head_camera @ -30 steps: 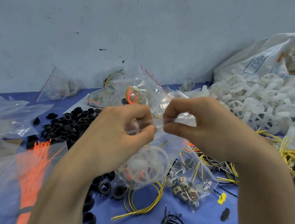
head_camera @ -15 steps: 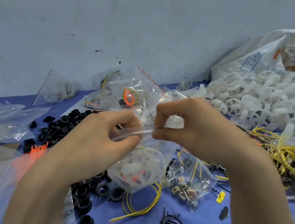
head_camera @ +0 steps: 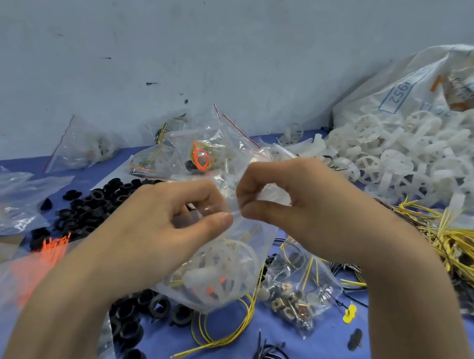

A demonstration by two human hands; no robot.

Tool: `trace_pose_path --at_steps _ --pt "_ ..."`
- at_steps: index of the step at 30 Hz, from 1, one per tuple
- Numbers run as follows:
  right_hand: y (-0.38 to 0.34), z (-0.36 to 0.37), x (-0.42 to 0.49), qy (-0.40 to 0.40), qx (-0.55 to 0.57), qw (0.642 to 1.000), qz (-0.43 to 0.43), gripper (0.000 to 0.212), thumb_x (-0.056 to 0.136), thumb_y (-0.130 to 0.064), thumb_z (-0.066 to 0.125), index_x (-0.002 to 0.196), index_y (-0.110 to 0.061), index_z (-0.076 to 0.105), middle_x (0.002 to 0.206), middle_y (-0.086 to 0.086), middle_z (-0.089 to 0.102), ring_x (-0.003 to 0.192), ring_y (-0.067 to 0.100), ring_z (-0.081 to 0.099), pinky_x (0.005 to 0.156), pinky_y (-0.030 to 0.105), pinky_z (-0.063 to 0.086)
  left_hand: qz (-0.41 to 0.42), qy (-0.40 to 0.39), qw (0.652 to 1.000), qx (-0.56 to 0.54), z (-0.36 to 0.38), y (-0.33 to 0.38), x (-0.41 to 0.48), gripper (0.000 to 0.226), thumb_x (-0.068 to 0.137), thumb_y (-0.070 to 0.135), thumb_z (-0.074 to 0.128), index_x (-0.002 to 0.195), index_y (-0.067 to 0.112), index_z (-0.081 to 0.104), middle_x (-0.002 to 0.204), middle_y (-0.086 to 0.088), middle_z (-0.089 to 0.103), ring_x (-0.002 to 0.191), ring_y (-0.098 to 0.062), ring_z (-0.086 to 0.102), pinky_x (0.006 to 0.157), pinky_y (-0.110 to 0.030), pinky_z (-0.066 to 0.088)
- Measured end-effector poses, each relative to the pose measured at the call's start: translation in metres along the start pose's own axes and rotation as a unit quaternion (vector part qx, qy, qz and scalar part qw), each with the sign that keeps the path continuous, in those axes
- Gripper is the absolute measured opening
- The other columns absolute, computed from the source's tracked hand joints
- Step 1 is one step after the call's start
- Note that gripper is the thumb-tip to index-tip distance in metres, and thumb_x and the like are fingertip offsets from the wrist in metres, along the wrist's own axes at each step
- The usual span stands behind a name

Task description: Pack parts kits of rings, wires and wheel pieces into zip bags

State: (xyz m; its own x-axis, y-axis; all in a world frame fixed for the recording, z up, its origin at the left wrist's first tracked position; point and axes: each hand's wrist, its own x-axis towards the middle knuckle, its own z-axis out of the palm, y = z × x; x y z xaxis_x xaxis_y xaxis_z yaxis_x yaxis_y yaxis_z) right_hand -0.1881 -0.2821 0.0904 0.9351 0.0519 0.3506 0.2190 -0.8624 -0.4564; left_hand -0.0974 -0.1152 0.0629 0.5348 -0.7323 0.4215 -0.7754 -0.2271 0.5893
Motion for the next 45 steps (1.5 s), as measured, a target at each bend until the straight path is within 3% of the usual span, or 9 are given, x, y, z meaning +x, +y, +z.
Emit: trace_pose_path --at_steps 2,6,11,14,18,24,33,39,45 --pt "-0.001 0.002 0.002 -0.005 0.0 1.0 -0.005 0.011 0.087 -0.012 0.064 0.083 -0.022 0.061 0.08 -0.015 0.061 0.073 -0.008 0.05 0.068 0.008 0.036 0.006 -0.004 1.0 -0.008 0.002 0.0 0.002 0.019 0.077 0.044 0.056 0.078 0.026 0.06 0.053 -0.006 0.045 0.05 -0.016 0.039 0.05 -0.025 0.032" --pt "0.002 0.0 0.002 0.03 0.029 0.999 0.009 0.006 0.084 -0.016 0.068 0.083 -0.022 0.067 0.086 -0.011 0.068 0.083 0.0 0.058 0.081 0.016 0.042 0.022 0.018 0.999 -0.022 0.006 -0.002 0.006 0.016 0.077 0.035 0.059 0.073 0.019 0.057 0.052 0.002 0.044 0.048 -0.007 0.037 0.049 -0.018 0.031" --pt "0.004 0.001 0.001 0.014 -0.018 1.0 0.017 0.01 0.09 -0.019 0.062 0.083 -0.025 0.059 0.086 -0.014 0.063 0.079 0.0 0.05 0.077 0.011 0.036 0.019 0.022 0.999 -0.02 0.01 -0.004 0.008 0.019 0.078 0.037 0.056 0.073 0.018 0.056 0.055 -0.008 0.05 0.05 -0.015 0.042 0.051 -0.027 0.036" --pt "0.004 0.002 0.003 0.03 -0.017 0.999 0.02 0.009 0.088 -0.021 0.063 0.081 -0.026 0.06 0.083 -0.016 0.063 0.075 -0.003 0.051 0.073 0.008 0.036 0.023 0.025 0.999 -0.012 0.009 -0.003 0.007 0.017 0.079 0.037 0.055 0.075 0.021 0.055 0.049 0.001 0.041 0.046 -0.007 0.034 0.048 -0.019 0.028" --pt "0.011 -0.001 0.003 0.058 0.01 0.998 0.034 0.011 0.083 -0.025 0.069 0.077 -0.029 0.061 0.081 -0.016 0.065 0.077 -0.005 0.054 0.073 0.008 0.038 0.017 0.031 0.999 -0.001 0.007 -0.002 0.007 0.017 0.078 0.036 0.055 0.076 0.019 0.054 0.055 -0.012 0.046 0.048 -0.01 0.034 0.049 -0.02 0.028" --pt "0.008 0.001 0.003 0.057 0.005 0.998 -0.018 0.011 0.082 -0.018 0.071 0.076 -0.025 0.064 0.074 -0.019 0.062 0.073 -0.008 0.053 0.07 0.006 0.036 0.046 0.024 0.998 0.027 0.006 0.0 0.005 0.014 0.08 0.035 0.054 0.078 0.021 0.054 0.054 0.01 0.042 0.048 -0.006 0.035 0.049 -0.013 0.029" --pt "0.024 0.002 0.004 0.082 0.114 0.99 -0.012 0.01 0.079 -0.016 0.075 0.074 -0.013 0.066 0.075 -0.012 0.067 0.076 0.0 0.061 0.084 0.023 0.045 0.07 0.042 0.995 0.049 0.002 0.0 0.004 0.015 0.079 0.031 0.058 0.071 0.021 0.05 0.055 0.011 0.043 0.052 -0.007 0.038 0.051 -0.013 0.03" --pt "0.032 0.002 0.004 0.085 0.214 0.973 0.007 0.017 0.072 -0.015 0.079 0.064 -0.021 0.065 0.073 -0.006 0.069 0.075 0.004 0.064 0.09 0.037 0.052 0.068 0.041 0.996 0.04 -0.002 0.0 0.002 0.023 0.079 0.036 0.058 0.068 0.02 0.045 0.055 0.007 0.037 0.053 -0.008 0.034 0.051 -0.016 0.026" --pt "0.042 0.002 0.003 0.086 0.277 0.957 0.003 0.013 0.07 -0.01 0.078 0.066 -0.015 0.067 0.073 0.004 0.071 0.073 0.009 0.066 0.086 0.033 0.055 0.05 0.035 0.998 0.015 -0.001 -0.003 0.002 0.031 0.077 0.043 0.06 0.067 0.016 0.048 0.057 -0.001 0.038 0.054 -0.008 0.034 0.051 -0.02 0.028"
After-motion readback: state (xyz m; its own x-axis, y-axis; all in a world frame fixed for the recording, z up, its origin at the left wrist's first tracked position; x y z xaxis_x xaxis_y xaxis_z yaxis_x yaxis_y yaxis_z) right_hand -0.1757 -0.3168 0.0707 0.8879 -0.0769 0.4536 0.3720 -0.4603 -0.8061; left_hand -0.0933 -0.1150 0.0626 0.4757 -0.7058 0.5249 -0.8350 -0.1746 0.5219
